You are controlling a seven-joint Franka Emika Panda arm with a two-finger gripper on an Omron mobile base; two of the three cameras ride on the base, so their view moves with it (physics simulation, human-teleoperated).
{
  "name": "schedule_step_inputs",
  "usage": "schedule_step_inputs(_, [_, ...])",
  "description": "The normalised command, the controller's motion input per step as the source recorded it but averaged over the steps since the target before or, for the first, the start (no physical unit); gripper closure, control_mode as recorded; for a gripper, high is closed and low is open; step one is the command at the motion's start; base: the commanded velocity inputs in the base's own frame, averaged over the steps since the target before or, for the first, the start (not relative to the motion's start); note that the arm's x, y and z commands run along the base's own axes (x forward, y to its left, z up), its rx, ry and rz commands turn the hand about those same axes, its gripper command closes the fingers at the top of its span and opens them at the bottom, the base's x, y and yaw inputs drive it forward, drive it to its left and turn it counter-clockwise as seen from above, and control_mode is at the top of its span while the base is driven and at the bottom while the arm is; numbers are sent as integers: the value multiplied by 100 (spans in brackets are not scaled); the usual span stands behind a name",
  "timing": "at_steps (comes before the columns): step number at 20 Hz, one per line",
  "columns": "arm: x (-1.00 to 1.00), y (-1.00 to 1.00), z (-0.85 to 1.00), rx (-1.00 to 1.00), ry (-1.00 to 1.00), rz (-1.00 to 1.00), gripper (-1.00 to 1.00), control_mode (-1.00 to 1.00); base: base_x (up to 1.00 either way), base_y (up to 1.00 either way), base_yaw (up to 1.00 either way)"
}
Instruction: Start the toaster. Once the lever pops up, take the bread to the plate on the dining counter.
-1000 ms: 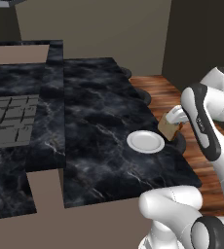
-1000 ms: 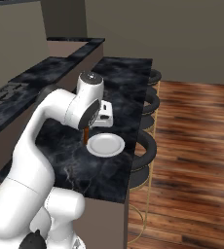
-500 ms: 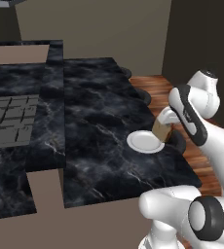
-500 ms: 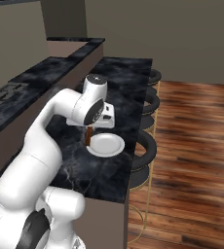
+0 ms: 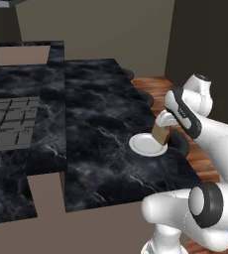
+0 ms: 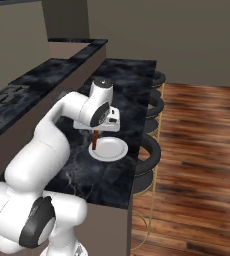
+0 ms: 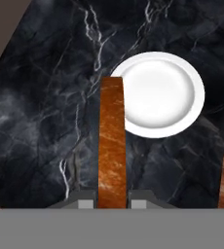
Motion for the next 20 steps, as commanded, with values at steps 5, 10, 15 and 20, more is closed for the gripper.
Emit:
schedule_step_inputs(5, [37, 1, -42, -2, 1, 0, 100, -100, 0, 0, 0])
schedule_step_inputs(10, [36, 0, -32, 0, 0, 0, 100, -100, 0, 0, 0])
schedule_step_inputs(15, [34, 2, -35, -1, 1, 0, 100, -100, 0, 0, 0])
schedule_step_inputs(20, [28, 2, -21, 0, 0, 0, 100, -100, 0, 0, 0])
